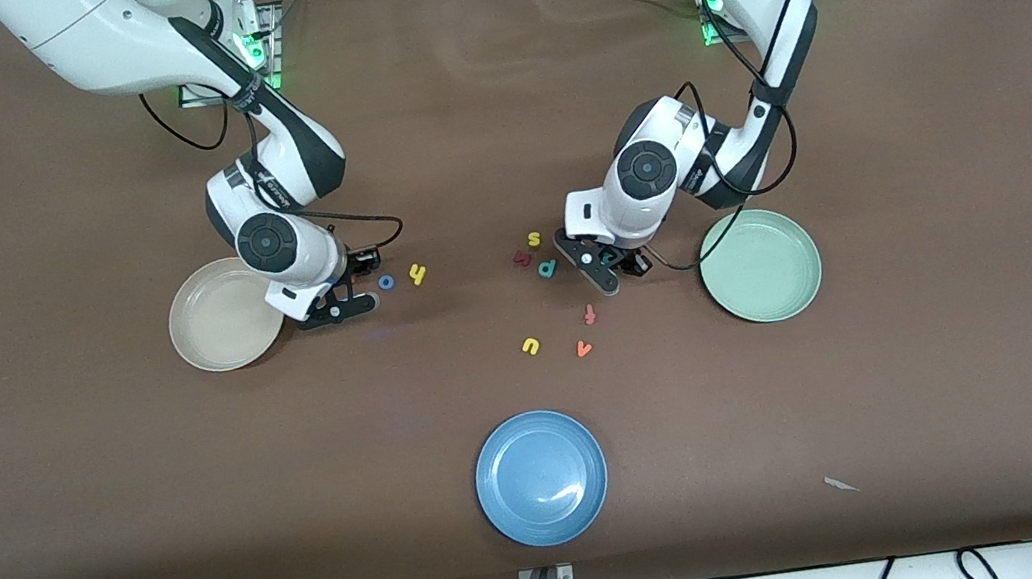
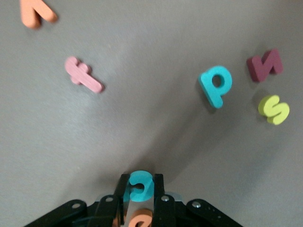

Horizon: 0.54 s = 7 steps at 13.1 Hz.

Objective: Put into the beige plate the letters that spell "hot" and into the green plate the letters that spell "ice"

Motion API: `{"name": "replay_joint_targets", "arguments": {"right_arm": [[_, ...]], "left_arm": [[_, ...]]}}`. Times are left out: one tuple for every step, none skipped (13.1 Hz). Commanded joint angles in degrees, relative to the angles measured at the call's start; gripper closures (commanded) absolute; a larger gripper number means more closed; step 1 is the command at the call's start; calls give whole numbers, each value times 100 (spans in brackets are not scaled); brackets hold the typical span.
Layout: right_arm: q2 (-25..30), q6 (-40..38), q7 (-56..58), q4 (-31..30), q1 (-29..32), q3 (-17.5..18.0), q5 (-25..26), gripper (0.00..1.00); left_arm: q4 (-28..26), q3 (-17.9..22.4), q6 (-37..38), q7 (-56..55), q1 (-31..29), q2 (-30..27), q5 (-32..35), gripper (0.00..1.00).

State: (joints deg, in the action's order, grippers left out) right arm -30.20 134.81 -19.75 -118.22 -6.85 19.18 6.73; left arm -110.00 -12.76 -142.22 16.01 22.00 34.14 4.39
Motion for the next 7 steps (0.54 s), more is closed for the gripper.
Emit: {"name": "replay_joint_targets", "arguments": {"right_arm": [[5,124,32,-61,-9,-28,205,55],[5,124,24,-70,-9,-28,206,57],[5,124,24,-70,-9,-28,206,61],[5,124,15,-70,-9,-28,206,64],[-4,124,6,-78,-9,-28,206,70],[-4,124,6,-79,-9,-28,206,76],[-4,115,-3,-79,-9,-28,206,82]], "left_arm": [[57,10,307,-160,-20,-380,36,100],[57,10,535,-151,-107,-547,36,100],[57,19,868,-116,-221,-705,36,100],[57,19,1246,-29,-431,-829,114,100],[57,19,1537,233,-625,-908,115,100],[57,27,1687,557,-844,-926,115,100],[40,45,1698,891,-1099,-900,133,100]]}}
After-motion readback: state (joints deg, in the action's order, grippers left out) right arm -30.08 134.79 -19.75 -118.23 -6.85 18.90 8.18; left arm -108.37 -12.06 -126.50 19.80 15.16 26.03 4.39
